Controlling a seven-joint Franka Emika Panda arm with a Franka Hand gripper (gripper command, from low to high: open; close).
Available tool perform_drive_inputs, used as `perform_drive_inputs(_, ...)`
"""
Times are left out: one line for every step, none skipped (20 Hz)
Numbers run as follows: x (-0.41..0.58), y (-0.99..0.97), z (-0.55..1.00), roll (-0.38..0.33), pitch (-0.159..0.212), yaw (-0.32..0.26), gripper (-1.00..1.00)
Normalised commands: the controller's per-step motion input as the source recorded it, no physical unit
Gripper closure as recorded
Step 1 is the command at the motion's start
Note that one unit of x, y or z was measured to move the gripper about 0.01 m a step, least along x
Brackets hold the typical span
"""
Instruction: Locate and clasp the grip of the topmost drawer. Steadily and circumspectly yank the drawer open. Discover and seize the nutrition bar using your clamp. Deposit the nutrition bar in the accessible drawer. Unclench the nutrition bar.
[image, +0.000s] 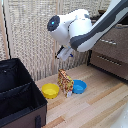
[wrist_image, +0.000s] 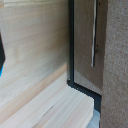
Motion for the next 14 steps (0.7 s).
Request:
perform_drive_inputs(0.351,0.04,0.38,0.213,0.105,-0.136,-1.0)
perform_drive_inputs(0.351,0.05,0.36,0.22,0.087,-0.151,-1.0)
perform_drive_inputs(0.314,0.07,0.33,0.233,0.075,-0.172,-1.0)
perform_drive_inputs(0.274,0.1,0.27,0.246,0.057,-0.194,-1.0)
perform_drive_inputs(0.234,0.13,0.19,0.276,0.065,-0.204,-1.0)
perform_drive_inputs(0.226,0.14,0.18,0.279,0.06,-0.211,-1.0)
perform_drive_inputs(0.206,0.16,0.12,0.297,0.061,-0.218,-1.0)
perform_drive_inputs(0.197,0.17,0.11,0.302,0.059,-0.222,-1.0)
perform_drive_inputs(0.189,0.17,0.1,0.305,0.062,-0.223,-1.0)
perform_drive_inputs(0.166,0.16,0.09,0.309,0.064,-0.23,-1.0)
perform_drive_inputs(0.134,0.13,0.07,0.316,0.07,-0.243,-1.0)
perform_drive_inputs(0.106,0.1,0.06,0.322,0.074,-0.253,-1.0)
perform_drive_inputs(0.091,0.1,0.05,0.325,0.077,-0.255,-1.0)
perform_drive_inputs(0.089,0.1,0.05,0.326,0.077,-0.255,-1.0)
